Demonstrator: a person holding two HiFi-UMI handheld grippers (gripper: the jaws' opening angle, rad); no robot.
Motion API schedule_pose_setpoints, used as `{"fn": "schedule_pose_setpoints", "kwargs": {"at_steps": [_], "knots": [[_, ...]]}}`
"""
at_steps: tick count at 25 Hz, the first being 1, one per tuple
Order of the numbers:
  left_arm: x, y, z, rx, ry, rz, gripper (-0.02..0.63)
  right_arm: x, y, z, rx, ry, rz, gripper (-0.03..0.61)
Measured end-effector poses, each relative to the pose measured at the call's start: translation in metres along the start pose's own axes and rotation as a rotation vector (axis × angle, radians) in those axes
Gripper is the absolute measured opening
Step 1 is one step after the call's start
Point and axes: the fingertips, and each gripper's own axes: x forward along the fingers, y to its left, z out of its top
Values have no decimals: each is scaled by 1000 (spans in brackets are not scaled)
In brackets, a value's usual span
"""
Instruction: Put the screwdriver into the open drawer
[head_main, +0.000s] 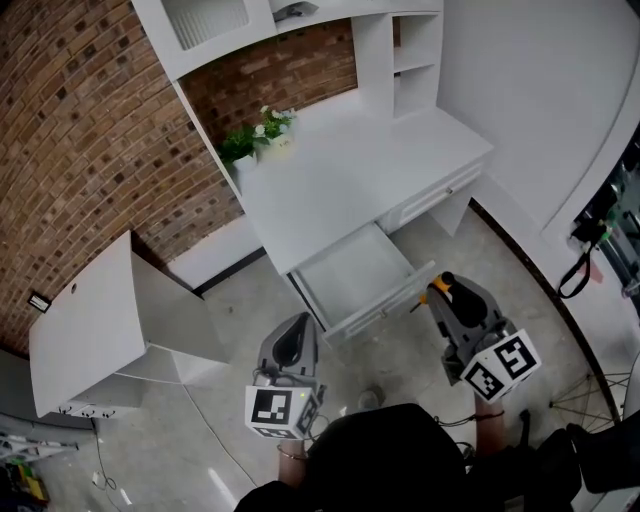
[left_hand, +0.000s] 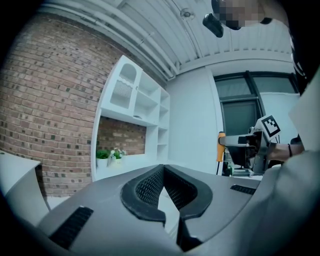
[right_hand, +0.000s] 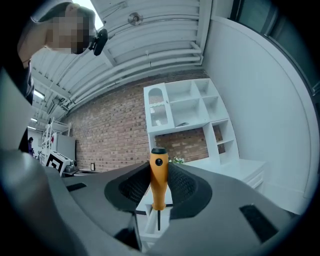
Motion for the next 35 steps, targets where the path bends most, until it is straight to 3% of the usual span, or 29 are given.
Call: {"fn": "schedule_pose_setpoints", "kwargs": {"at_steps": [15, 27, 35], "knots": [[48, 35, -43, -84, 122, 30, 9, 83, -35, -34, -33, 143, 25, 112], [118, 69, -87, -185, 234, 137, 9, 179, -77, -96, -43, 320, 200, 112], [164, 72, -127, -238, 337, 199, 9, 220, -96, -148, -53, 482, 383, 112]]}}
